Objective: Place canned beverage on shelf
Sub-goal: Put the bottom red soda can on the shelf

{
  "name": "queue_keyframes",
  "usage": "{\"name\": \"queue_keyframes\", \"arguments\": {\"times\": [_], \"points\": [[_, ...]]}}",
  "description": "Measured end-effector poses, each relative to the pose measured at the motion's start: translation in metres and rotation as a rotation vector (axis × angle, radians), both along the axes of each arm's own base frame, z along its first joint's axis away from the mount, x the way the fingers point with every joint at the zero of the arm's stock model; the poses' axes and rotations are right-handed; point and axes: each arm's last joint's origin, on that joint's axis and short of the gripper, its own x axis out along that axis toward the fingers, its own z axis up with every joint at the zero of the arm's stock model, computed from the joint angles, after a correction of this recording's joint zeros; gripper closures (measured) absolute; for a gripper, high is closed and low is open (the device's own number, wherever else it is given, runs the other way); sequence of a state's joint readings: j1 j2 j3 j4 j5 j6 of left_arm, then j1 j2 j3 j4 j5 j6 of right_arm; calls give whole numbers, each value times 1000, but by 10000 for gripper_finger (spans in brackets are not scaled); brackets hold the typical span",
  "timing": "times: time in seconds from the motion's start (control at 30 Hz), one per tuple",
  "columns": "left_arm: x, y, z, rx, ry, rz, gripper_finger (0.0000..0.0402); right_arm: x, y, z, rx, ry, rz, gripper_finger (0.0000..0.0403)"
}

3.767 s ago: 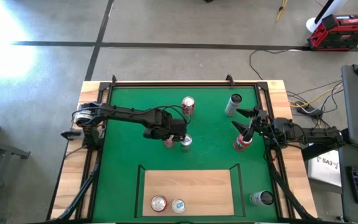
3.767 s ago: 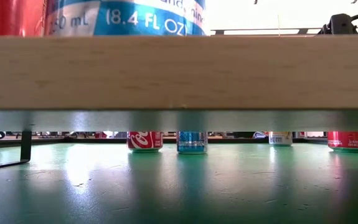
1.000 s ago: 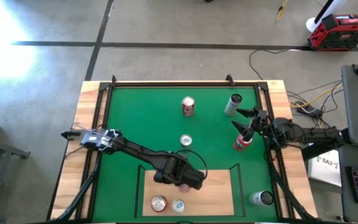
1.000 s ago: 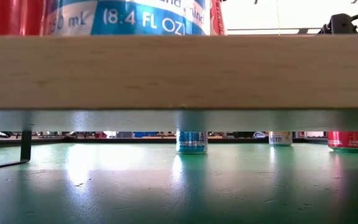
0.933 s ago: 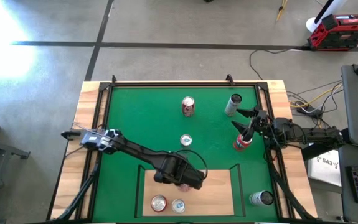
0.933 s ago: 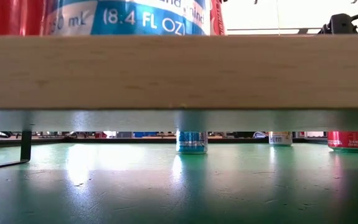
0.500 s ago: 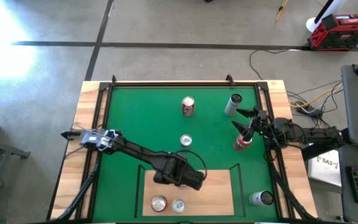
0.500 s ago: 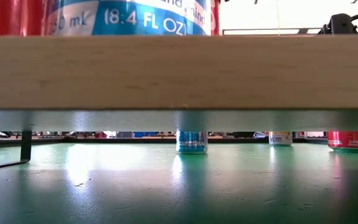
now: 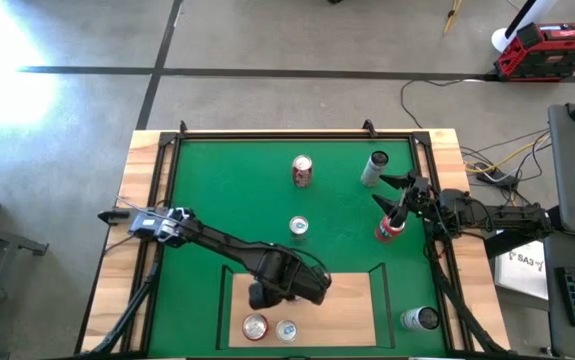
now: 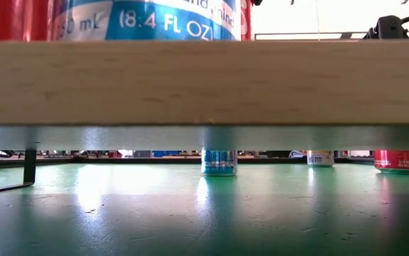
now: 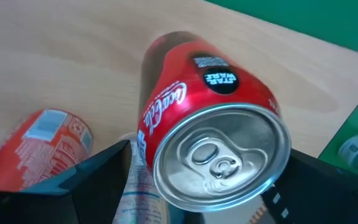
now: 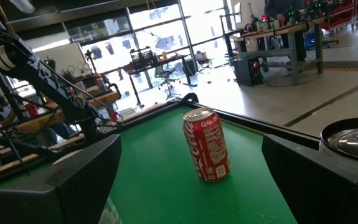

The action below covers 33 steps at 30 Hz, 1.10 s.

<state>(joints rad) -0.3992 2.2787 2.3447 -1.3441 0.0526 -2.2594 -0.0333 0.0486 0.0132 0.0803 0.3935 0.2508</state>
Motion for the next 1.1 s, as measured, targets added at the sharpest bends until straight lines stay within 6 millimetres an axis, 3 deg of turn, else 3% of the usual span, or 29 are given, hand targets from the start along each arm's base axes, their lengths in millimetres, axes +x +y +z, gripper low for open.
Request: {"name": "queue_keyframes", "arguments": {"times": [0.67, 1.1], "points": [[0, 5, -2, 101, -16, 11, 51, 0, 0, 0, 0, 0, 0, 22], [26, -6, 11, -24, -306, 26, 51, 0, 0, 0, 0, 0, 0, 22]]}}
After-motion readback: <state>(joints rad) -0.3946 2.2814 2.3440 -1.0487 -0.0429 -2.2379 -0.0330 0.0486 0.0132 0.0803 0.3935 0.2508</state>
